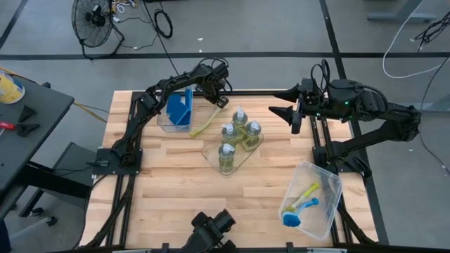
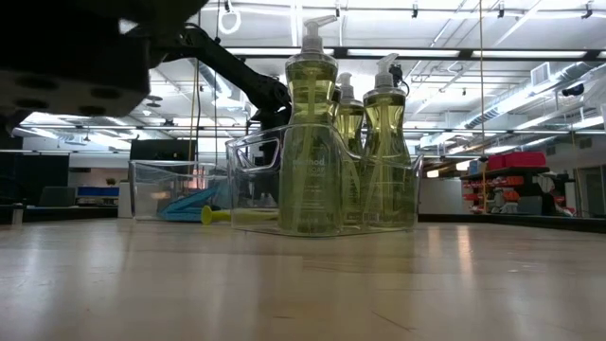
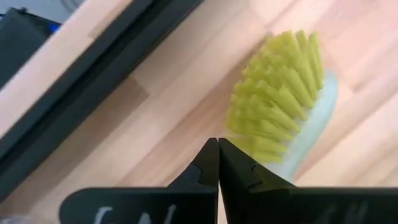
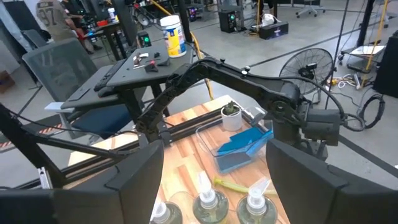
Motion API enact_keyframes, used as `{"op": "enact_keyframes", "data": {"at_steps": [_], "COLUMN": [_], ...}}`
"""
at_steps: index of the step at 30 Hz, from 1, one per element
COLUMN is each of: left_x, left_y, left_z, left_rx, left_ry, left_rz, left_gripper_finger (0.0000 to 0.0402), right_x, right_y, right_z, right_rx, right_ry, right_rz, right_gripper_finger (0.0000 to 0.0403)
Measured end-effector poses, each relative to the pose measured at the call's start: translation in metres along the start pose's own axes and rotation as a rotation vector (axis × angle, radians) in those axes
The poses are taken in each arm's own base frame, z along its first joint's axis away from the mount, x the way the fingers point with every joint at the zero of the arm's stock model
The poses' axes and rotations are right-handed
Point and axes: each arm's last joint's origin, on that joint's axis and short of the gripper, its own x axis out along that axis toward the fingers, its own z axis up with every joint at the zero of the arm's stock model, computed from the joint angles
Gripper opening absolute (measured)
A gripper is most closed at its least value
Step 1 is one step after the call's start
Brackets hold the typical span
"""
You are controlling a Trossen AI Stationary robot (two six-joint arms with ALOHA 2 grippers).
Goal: Pick & Place Kitchen Sink Supplies
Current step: Put the yellow toilet brush into the transparent container
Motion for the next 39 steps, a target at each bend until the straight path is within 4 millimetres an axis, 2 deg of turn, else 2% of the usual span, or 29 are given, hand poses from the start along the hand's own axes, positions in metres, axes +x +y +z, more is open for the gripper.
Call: {"op": "enact_keyframes", "data": {"at_steps": [7, 13, 23, 26, 31, 39], "left_x": [-0.005, -0.008, -0.052, -0.056, -0.055, -0.052], "left_y": [-0.004, -0.002, -0.004, -0.006, -0.015, -0.037], "left_z": [0.001, 0.0, -0.003, -0.005, -0.011, -0.014], "left_rx": [0.003, -0.031, 0.039, 0.046, 0.107, 0.22], "left_ry": [-0.008, -0.003, -0.077, -0.069, -0.024, -0.045], "left_rz": [-0.114, -0.085, -0.045, -0.046, -0.043, 0.032], "left_gripper_finger": [0.0002, 0.0002, 0.0017, 0.0029, 0.0075, 0.0194], "right_x": [0.0, 0.0, 0.0, 0.0, 0.0, 0.0], "right_y": [0.0, 0.0, 0.0, 0.0, 0.0, 0.001], "right_z": [0.0, 0.0, 0.0, 0.0, 0.001, 0.004], "right_rx": [0.0, 0.0, 0.0, 0.0, 0.003, -0.014], "right_ry": [0.0, 0.0, 0.0, -0.001, -0.009, -0.04], "right_rz": [0.0, 0.0, 0.0, 0.0, 0.001, 0.008], "right_gripper_finger": [0.0285, 0.0285, 0.0285, 0.0285, 0.0285, 0.0285]}}
